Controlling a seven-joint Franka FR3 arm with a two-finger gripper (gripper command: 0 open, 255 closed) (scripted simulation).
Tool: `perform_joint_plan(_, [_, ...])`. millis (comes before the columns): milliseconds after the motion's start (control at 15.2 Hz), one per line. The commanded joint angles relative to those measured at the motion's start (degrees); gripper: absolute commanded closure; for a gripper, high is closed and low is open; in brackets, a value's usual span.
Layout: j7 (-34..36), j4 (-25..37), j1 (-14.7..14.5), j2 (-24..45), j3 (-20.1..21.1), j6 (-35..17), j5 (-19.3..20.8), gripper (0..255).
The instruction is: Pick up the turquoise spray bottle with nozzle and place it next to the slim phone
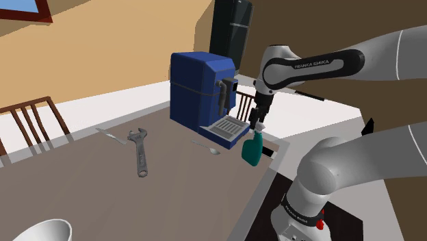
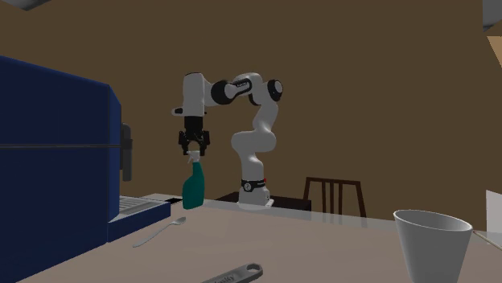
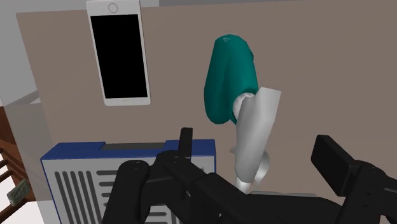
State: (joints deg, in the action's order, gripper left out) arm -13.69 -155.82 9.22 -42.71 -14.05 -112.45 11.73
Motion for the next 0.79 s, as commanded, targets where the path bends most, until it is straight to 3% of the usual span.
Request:
perform_joint_plan(0, [0.0, 1.6, -0.1, -0.5, 0.4, 2.1, -0.3, 0])
perform_joint_plan(198, [-0.2, 6.5, -0.5, -1.4, 1.3, 7.8, -1.2, 0])
perform_joint_plan(726, [-0.2, 6.5, -0.5, -1.4, 1.3, 7.8, -1.2, 0])
